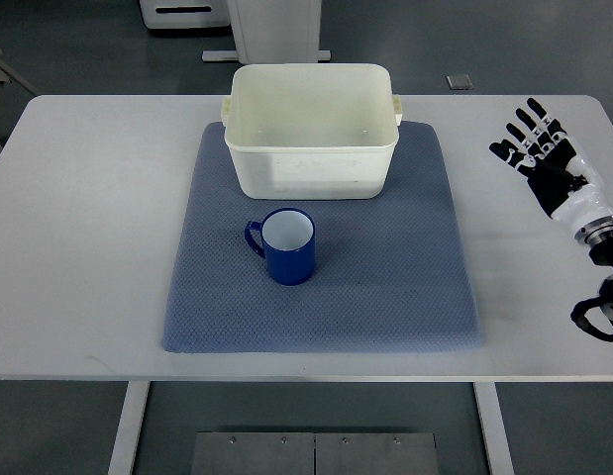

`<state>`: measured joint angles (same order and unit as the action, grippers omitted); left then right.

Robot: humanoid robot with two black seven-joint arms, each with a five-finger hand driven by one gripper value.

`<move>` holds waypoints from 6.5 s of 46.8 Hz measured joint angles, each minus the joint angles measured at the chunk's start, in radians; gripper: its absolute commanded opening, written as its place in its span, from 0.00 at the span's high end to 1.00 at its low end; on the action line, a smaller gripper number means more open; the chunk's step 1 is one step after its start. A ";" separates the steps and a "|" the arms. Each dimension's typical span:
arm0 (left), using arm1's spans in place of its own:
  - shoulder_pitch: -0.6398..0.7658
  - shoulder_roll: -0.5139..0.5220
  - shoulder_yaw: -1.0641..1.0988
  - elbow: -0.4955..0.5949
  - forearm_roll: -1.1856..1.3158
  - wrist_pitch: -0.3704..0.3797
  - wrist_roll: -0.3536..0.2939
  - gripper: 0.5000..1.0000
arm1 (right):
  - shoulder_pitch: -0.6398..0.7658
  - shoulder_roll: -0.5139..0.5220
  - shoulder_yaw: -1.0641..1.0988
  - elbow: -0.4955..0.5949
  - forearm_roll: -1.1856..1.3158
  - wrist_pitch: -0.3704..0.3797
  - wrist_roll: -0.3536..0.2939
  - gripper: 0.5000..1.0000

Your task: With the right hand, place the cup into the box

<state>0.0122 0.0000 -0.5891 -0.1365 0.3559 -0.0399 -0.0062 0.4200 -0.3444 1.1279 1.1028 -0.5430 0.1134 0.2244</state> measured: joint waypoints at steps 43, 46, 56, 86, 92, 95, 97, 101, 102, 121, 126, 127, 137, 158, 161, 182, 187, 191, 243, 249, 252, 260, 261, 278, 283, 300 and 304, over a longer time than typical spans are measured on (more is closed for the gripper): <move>0.000 0.000 0.000 0.000 0.000 0.000 0.000 0.00 | -0.002 -0.074 -0.006 0.131 -0.003 0.081 0.034 0.00; 0.000 0.000 0.000 0.000 0.000 0.000 0.000 0.00 | -0.002 -0.083 -0.021 0.156 -0.006 0.085 0.034 0.00; 0.000 0.000 0.000 0.000 0.000 0.000 0.000 0.00 | -0.002 -0.099 -0.085 0.210 -0.062 0.105 0.039 0.00; 0.000 0.000 0.000 0.000 0.000 0.000 0.000 0.00 | 0.069 -0.091 -0.304 0.255 -0.200 0.121 0.076 0.00; 0.000 0.000 0.000 0.000 0.000 0.000 0.000 0.00 | 0.079 -0.077 -0.335 0.248 -0.218 0.119 0.076 0.00; 0.000 0.000 0.000 0.000 0.000 0.000 0.000 0.00 | 0.083 -0.066 -0.345 0.243 -0.224 0.119 0.076 0.00; 0.000 0.000 0.000 0.000 0.000 0.000 0.000 0.00 | 0.087 -0.057 -0.352 0.238 -0.227 0.118 0.076 0.00; 0.000 0.000 0.000 0.000 0.000 0.000 0.000 0.00 | 0.093 -0.037 -0.370 0.218 -0.236 0.117 0.076 0.00; 0.000 0.000 0.000 0.000 0.000 0.000 0.000 0.00 | 0.096 -0.033 -0.373 0.213 -0.239 0.117 0.076 0.00; 0.000 0.000 0.000 0.000 0.000 0.000 0.000 0.00 | 0.123 0.066 -0.435 0.131 -0.266 0.105 0.077 0.00; 0.000 0.000 0.000 0.000 0.000 0.000 0.000 0.00 | 0.130 0.088 -0.447 0.106 -0.278 0.103 0.083 0.00; 0.000 0.000 0.000 0.000 0.000 0.000 0.000 0.00 | 0.134 0.096 -0.452 0.096 -0.279 0.103 0.084 0.00; 0.000 0.000 0.000 0.000 0.000 0.000 0.000 0.00 | 0.145 0.140 -0.474 0.052 -0.282 0.080 0.091 0.00; 0.000 0.000 0.000 0.000 0.000 0.000 0.000 0.00 | 0.165 0.216 -0.501 -0.026 -0.289 0.060 0.107 0.00; 0.000 0.000 0.000 0.000 0.000 0.000 0.000 0.00 | 0.165 0.226 -0.505 -0.035 -0.291 0.060 0.114 0.00; 0.000 0.000 0.000 0.000 0.000 0.000 0.000 0.00 | 0.167 0.292 -0.514 -0.108 -0.310 0.059 0.150 0.00; 0.000 0.000 0.000 0.000 0.000 0.000 0.000 0.00 | 0.168 0.304 -0.514 -0.122 -0.316 0.059 0.153 0.00; 0.000 0.000 0.000 0.000 0.000 0.000 0.000 0.00 | 0.169 0.313 -0.515 -0.127 -0.316 0.058 0.155 0.00; 0.000 0.000 0.000 0.000 0.000 0.000 0.000 0.00 | 0.209 0.344 -0.627 -0.236 -0.313 0.007 0.195 0.84; 0.000 0.000 0.000 0.000 0.000 0.000 0.000 0.00 | 0.212 0.344 -0.635 -0.236 -0.307 0.004 0.202 1.00; 0.000 0.000 0.000 0.000 0.000 0.000 0.000 0.00 | 0.212 0.344 -0.637 -0.236 -0.306 0.004 0.202 1.00; 0.000 0.000 0.000 0.000 0.000 0.000 0.000 0.00 | 0.217 0.344 -0.647 -0.231 -0.305 0.004 0.204 1.00; 0.000 0.000 0.000 0.000 0.000 0.000 0.000 0.00 | 0.219 0.344 -0.652 -0.230 -0.305 0.005 0.206 1.00; 0.000 0.000 0.000 0.000 0.000 0.000 0.000 0.00 | 0.276 0.284 -0.671 -0.134 -0.301 0.002 0.265 1.00; 0.000 0.000 0.000 0.000 0.000 0.000 0.000 0.00 | 0.301 0.237 -0.667 -0.109 -0.297 0.000 0.265 1.00; 0.000 0.000 0.000 0.000 0.000 0.000 0.000 0.00 | 0.445 0.121 -0.663 -0.047 -0.231 0.001 0.250 1.00; 0.000 0.000 0.000 0.000 0.000 0.000 0.000 0.00 | 0.476 0.115 -0.663 -0.046 -0.211 0.001 0.235 1.00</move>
<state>0.0122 0.0000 -0.5891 -0.1365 0.3559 -0.0399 -0.0062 0.8956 -0.2298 0.4649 1.0570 -0.7545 0.1145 0.4594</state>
